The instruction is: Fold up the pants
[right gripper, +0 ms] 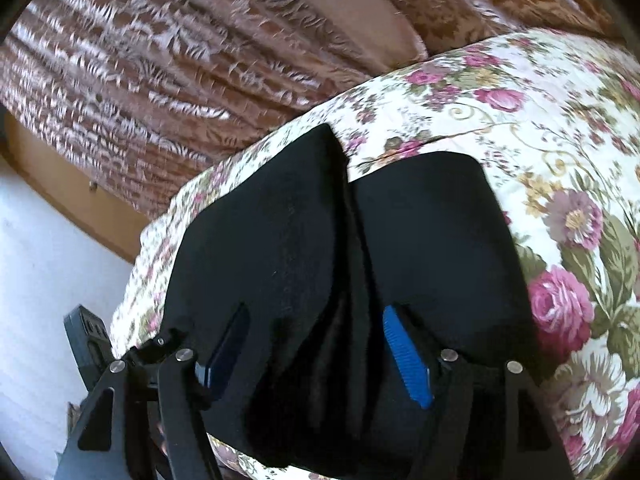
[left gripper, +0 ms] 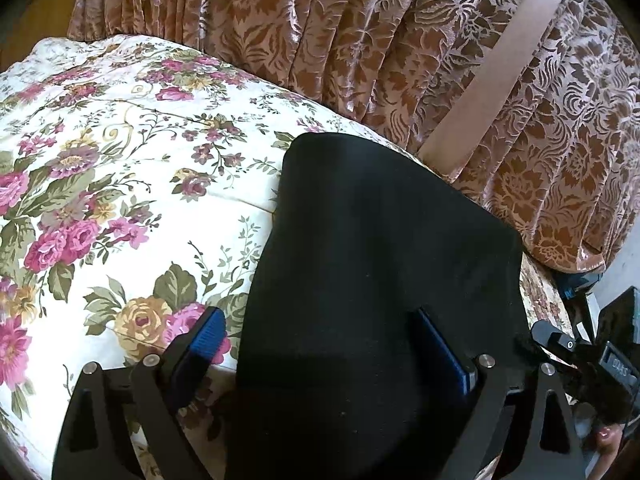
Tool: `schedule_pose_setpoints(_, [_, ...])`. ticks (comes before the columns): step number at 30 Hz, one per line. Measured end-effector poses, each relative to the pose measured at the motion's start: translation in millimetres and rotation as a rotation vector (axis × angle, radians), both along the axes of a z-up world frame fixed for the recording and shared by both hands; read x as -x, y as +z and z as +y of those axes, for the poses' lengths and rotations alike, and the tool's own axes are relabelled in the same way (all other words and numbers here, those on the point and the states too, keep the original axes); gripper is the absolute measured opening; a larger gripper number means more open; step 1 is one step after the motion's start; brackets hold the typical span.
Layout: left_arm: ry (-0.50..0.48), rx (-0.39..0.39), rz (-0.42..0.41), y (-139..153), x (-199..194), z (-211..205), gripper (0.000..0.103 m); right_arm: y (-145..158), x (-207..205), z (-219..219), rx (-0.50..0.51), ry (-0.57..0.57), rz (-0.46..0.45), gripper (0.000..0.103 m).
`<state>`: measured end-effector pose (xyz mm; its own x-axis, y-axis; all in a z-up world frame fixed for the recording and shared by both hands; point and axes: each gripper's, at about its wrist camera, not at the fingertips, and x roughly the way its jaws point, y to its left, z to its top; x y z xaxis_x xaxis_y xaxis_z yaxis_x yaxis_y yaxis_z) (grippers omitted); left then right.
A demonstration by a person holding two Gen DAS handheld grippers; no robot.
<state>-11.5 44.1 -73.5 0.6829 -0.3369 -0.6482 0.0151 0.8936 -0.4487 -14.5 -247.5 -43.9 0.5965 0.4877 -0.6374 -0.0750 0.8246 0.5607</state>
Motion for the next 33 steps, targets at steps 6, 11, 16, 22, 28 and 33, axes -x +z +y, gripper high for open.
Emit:
schedule_pose_setpoints(6, [0.004, 0.002, 0.001, -0.3, 0.3, 0.3, 0.096, -0.8, -1.7, 15.6, 0.035, 0.073, -0.01, 0.068])
schedule_pose_setpoints(11, [0.014, -0.003, 0.003, -1.1, 0.9, 1.0, 0.096, -11.3, -9.2, 21.4, 0.025, 0.073, 0.011, 0.034])
schedule_pose_setpoints(16, [0.013, -0.007, 0.002, -1.2, 1.7, 1.5, 0.096, -10.9, -8.5, 30.5, 0.094, 0.094, -0.037, 0.027])
schedule_pose_setpoints(22, [0.004, -0.02, -0.014, 12.9, 13.2, -1.6, 0.091, -1.7, 0.5, 23.4, 0.02, 0.091, -0.1, 0.014])
schedule_pose_setpoints(28, [-0.093, -0.086, -0.164, 55.2, 36.1, -30.7, 0.09, 43.4, 22.8, 4.9, 0.041, 0.063, -0.253, 0.014])
schedule_pose_setpoints(33, [-0.154, -0.121, -0.141, 56.6, 27.5, -51.4, 0.09, 42.1, 25.3, -29.4, 0.013, -0.006, -0.223, 0.014])
